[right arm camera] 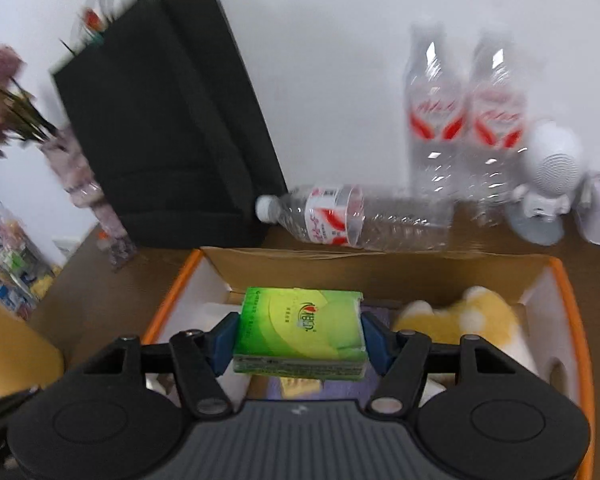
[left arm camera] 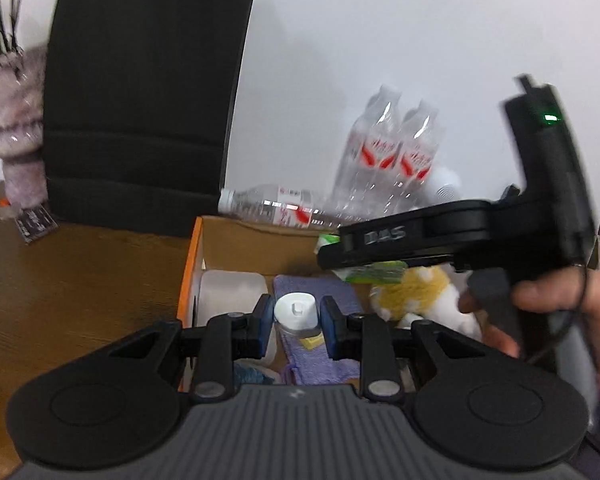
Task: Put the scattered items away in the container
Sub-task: 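Carry the puck and tissue packet into the box and open both tools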
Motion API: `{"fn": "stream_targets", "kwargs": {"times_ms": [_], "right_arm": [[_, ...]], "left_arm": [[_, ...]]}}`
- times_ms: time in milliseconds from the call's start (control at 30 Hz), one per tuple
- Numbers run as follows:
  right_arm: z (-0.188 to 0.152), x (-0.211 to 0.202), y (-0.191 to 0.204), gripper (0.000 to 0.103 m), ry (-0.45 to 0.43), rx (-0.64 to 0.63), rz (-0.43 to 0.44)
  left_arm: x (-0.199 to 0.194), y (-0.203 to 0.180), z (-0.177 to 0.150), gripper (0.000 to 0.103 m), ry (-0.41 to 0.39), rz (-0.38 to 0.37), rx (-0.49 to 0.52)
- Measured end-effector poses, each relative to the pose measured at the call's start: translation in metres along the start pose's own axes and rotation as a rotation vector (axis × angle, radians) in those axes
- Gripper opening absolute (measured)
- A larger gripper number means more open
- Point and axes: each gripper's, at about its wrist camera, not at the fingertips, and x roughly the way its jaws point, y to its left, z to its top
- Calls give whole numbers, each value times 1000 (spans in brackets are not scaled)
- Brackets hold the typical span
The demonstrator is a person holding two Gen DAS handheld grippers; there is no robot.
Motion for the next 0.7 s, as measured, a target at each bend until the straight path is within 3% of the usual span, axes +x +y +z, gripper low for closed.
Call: {"fn": "stream_targets", "kwargs": {"times_ms": [67,133,300,400,567,700], "right_arm": [[5,24,-1,65,42,-30,-26],[10,40,-7,74,100,-36,3],[14,31,-20,83,71,-87,-29],[15,19,-34,84,124,-110,-23],[1,-9,-61,84,183,-121,-45],[-6,-27,-74,84,177,-103,-51]], "left_arm": [[14,8,4,26,30,-26,-33],[28,10,9,26,67,-61,-51],[40,-6,10,26,101,-83,0],[43,-11,12,26,123,-61,7],[67,-6,33,27,160,37,24],[84,-3,45,28,125,119,13]]}}
